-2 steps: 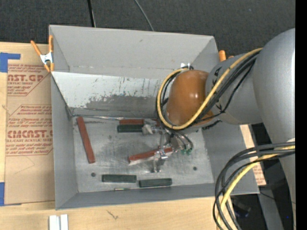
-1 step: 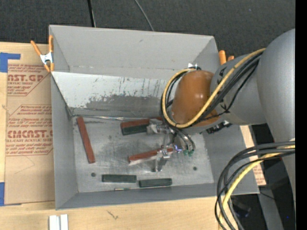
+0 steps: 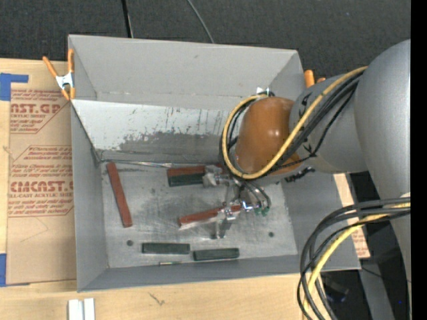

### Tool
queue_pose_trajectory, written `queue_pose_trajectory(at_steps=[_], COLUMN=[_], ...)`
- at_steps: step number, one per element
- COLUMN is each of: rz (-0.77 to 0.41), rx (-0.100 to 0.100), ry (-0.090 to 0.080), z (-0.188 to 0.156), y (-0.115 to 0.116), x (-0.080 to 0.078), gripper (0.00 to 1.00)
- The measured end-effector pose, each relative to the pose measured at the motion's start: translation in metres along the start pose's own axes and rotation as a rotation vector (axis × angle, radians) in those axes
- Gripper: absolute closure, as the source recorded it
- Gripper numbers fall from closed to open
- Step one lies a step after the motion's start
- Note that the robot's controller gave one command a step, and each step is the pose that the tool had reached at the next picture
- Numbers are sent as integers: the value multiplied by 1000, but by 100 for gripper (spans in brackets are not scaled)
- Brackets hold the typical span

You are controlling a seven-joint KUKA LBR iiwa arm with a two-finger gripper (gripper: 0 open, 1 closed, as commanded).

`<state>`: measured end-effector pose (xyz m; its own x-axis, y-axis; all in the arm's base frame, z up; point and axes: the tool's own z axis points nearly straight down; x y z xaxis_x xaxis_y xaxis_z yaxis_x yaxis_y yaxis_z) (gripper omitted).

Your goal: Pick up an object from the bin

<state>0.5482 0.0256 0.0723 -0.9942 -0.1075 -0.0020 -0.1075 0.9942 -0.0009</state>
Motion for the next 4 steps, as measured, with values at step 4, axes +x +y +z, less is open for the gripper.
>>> queue_pose_trajectory(at_steps=[4], rz=[57], rx=[-2], ry=[5], z=[-58], y=[-3], x=[3], gripper=[100])
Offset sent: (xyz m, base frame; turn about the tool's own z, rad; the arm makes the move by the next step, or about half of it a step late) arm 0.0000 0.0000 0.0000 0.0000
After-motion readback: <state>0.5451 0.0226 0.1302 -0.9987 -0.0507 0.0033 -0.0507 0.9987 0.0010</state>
